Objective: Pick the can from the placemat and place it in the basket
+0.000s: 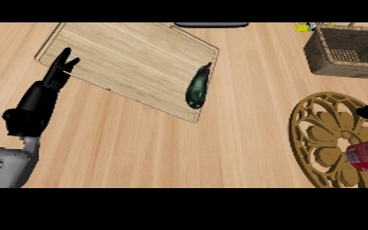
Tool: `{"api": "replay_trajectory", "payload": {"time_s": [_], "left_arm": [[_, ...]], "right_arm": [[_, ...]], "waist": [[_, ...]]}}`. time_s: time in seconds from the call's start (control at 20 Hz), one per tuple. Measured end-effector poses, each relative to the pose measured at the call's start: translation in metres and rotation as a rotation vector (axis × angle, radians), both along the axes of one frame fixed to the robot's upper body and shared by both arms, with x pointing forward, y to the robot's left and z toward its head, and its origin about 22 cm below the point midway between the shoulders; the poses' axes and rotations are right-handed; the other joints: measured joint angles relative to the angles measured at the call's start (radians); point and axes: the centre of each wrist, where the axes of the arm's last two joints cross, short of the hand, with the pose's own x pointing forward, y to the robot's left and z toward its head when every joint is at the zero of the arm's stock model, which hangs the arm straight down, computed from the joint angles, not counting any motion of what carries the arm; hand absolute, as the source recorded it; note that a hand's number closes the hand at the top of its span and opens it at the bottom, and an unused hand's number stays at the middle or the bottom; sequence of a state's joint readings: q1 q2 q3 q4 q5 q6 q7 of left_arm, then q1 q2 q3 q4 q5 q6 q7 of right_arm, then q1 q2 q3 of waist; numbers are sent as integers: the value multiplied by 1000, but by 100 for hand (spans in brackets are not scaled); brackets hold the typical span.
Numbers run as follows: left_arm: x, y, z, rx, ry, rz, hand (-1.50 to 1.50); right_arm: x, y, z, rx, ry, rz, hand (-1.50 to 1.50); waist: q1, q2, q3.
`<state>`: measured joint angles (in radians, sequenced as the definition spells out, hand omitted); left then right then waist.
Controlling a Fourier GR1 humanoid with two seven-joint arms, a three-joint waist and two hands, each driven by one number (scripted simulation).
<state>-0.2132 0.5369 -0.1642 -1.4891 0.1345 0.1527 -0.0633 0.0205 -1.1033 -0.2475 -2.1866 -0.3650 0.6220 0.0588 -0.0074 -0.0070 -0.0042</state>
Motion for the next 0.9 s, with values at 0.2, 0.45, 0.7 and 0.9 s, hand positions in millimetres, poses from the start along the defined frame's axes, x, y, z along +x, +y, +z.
{"api": "replay_trajectory", "payload": {"time_s": [0.2, 0.45, 0.7, 0.9], "left_arm": [[1, -4, -1, -1, -3, -8, 0], [3, -6, 4, 5, -5, -19, 0], [3, -6, 7, -1, -11, -24, 0], [-1, -10, 12, -3, -14, -34, 0]], "right_arm": [[6, -3, 40, -271, 40, 64, -150], [14, -12, 66, -443, 98, 86, -150], [22, -20, 62, -544, 105, 29, -150], [30, -24, 45, -593, 127, 12, -150]], "waist": [[12, 6, 1], [20, 10, 4], [25, 12, 5], [32, 12, 6]]}}
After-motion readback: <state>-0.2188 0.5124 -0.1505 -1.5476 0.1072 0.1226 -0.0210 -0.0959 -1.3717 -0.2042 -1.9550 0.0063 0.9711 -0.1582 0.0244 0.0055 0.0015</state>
